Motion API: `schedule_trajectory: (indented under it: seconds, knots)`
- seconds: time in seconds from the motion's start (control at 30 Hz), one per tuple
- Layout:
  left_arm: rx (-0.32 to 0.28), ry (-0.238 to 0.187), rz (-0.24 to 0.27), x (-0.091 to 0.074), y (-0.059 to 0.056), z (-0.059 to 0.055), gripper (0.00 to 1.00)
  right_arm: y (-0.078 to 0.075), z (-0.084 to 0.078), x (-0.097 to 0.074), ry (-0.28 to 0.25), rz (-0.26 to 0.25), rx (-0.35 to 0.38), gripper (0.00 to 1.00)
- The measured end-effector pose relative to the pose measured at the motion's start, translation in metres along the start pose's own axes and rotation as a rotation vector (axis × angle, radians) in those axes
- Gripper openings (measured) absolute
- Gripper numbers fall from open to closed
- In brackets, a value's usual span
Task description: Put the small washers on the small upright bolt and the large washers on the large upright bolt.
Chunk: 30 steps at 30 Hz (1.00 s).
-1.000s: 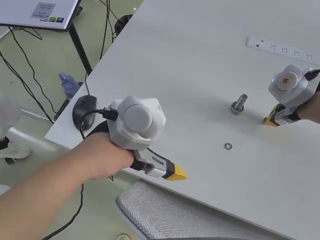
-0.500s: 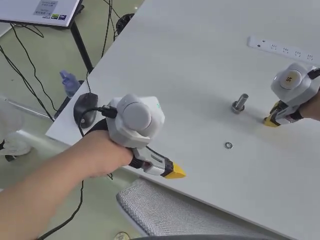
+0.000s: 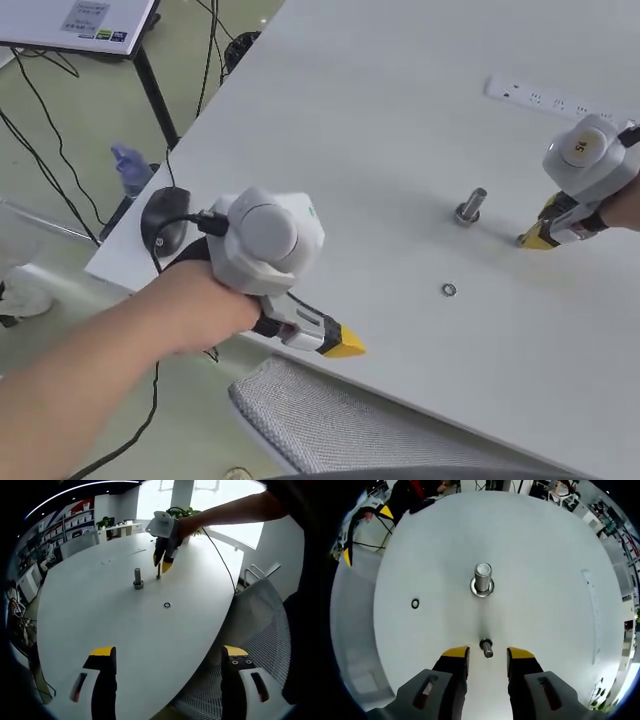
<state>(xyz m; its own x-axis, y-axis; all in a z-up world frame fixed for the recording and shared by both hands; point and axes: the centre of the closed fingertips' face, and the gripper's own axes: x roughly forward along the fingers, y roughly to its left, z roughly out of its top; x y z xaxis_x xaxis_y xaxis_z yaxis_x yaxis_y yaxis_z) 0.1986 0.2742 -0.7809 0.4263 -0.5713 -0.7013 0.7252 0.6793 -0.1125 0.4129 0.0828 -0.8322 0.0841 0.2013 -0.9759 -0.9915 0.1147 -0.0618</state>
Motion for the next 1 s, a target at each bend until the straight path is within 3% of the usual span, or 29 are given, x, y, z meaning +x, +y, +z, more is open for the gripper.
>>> schedule_trajectory:
  seconds: [0.37, 0.7, 1.0]
  knots:
    - [0.004, -0.028, 0.005, -0.004, -0.004, 0.015, 0.85, 0.016, 0.008, -0.022, -0.018, -0.013, -0.004, 0.31]
    - [0.005, -0.027, -0.002, -0.003, -0.009, 0.014, 0.85, 0.023, 0.012, -0.027, -0.023, -0.008, -0.015, 0.31]
    - [0.009, -0.037, 0.009, -0.006, -0.006, 0.018, 0.85, 0.046, 0.017, -0.028, -0.043, 0.006, -0.021, 0.31]
